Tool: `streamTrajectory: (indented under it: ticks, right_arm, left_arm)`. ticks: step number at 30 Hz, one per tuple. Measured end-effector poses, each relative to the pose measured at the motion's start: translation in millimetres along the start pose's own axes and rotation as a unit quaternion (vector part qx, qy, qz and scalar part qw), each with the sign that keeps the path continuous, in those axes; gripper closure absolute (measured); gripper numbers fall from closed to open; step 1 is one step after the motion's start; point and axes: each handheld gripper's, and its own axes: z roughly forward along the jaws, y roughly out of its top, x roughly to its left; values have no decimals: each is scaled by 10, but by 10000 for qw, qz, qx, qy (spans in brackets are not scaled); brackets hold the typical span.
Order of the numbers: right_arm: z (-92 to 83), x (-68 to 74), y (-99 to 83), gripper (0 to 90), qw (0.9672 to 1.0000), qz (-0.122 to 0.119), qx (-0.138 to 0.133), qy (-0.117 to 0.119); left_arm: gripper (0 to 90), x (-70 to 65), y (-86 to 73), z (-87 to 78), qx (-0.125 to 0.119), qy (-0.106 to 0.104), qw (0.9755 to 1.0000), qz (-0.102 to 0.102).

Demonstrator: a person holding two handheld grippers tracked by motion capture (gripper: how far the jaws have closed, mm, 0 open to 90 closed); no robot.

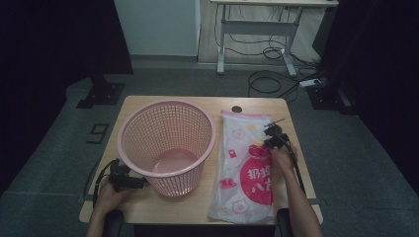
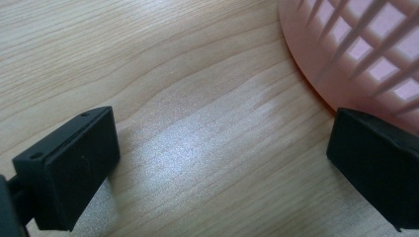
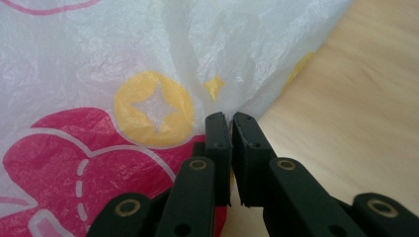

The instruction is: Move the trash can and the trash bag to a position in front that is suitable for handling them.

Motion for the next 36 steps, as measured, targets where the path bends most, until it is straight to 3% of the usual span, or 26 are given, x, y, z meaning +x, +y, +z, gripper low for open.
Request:
streamTrajectory:
  ticks: [2,3,4,5,6,13,15,17,18,19,21,23,24,26,28,30,33,34,36]
  right_arm:
    - [-110,-202,-253,849,9996,276,-67,5]
    - [-110,-202,-253,849,9996,276,-67,5]
    - [-192,-316,-410,846,9989,459,-85,-45]
    - [-192,-316,-410,846,9989,459,-85,-45]
    - [-276,-413,-549,836,9984,568,-61,-47]
    - [-511,-522,-925,817,9979,631,-128,-90]
    - [-561,-502,-1021,799,9979,621,-184,26]
    - [-599,-476,-1063,706,9984,514,-196,147]
    - [-640,-456,-1073,553,9981,473,-341,200]
    - [-640,-456,-1073,553,9981,473,-341,200]
    - [-666,-424,-1068,379,9974,446,-502,263]
    - [-679,-374,-1044,262,9974,321,-533,355]
    - [-707,-318,-1025,151,9969,265,-648,364]
    - [-722,-289,-1018,128,9961,272,-742,386]
    - [-750,-232,-1000,113,9944,322,-877,499]
    - [-767,-172,-971,41,9924,348,-938,711]
    - [-794,-50,-905,0,9920,212,-980,770]
    - [-818,34,-864,0,9911,79,-1048,819]
    - [-827,76,-844,0,9906,18,-1070,847]
  left_arm:
    - [0,0,0,0,0,-2,10000,0]
    - [0,2,0,0,4,-4,10000,5]
    - [0,1,1,0,3,-4,10000,4]
    - [0,2,0,0,4,-5,10000,5]
    - [0,1,1,0,3,-5,10000,4]
    - [0,0,0,2,-9,4,10000,3]
    - [0,0,-2,1,-11,2,10000,5]
    - [0,4,-4,-1,-16,-19,10000,20]
    - [0,6,-5,-2,-15,-25,10000,27]
    - [0,6,-5,-2,-15,-23,10000,29]
    - [0,4,-9,-6,-15,-15,10000,32]
    - [0,3,-8,-27,73,-63,10000,7]
    - [0,4,-16,-69,156,-83,9998,-30]
    - [0,1,-20,-104,180,-79,9998,-44]
    - [0,-24,-21,-194,75,-79,9999,-46]
    - [0,-65,-2,-319,-106,-162,9998,-6]
    - [0,-106,16,-470,-471,-567,9971,-203]
    - [5,-153,32,-528,-616,-540,9965,-147]
    - [5,-174,51,-535,-603,-498,9969,-64]
